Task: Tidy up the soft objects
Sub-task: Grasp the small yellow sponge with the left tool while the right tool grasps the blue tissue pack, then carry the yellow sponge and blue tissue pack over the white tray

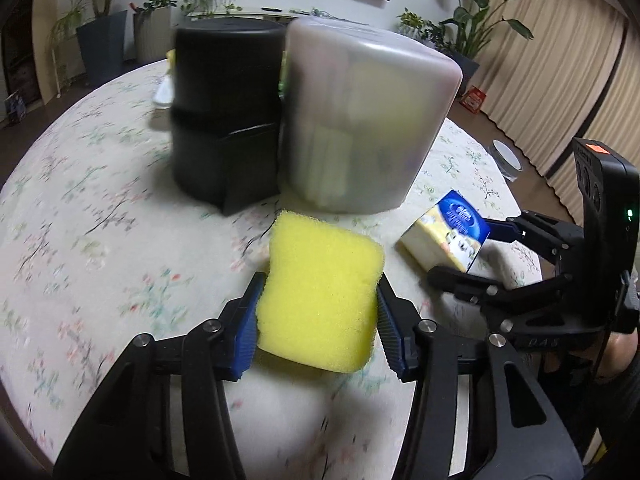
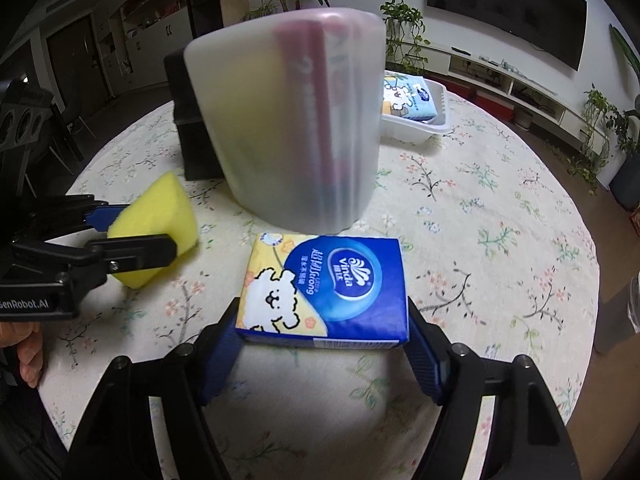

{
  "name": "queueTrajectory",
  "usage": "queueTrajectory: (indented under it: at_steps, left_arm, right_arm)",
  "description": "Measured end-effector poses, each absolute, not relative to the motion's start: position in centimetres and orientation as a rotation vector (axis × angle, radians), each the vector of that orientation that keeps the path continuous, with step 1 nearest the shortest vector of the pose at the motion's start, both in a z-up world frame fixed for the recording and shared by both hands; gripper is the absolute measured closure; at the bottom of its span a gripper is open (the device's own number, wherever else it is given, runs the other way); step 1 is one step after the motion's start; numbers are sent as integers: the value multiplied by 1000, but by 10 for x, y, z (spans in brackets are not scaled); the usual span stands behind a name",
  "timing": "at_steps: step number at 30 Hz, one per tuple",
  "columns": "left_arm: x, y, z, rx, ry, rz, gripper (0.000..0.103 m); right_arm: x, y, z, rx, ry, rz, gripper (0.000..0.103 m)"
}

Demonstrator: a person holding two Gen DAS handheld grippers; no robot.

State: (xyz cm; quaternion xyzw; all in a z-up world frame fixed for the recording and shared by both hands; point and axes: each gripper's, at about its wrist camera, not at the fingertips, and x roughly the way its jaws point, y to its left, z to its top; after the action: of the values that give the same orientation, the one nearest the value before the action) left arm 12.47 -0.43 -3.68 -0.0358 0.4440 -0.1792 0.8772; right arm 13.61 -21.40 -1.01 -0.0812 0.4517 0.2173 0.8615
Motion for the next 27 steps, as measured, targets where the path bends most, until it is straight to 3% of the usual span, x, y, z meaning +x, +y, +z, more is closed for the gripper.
queueTrajectory:
  at_steps: [27]
  left_arm:
    - [89,90,8,-162,847,-216,54]
  right_arm:
    - [92,-302,44,-85,951,275,27]
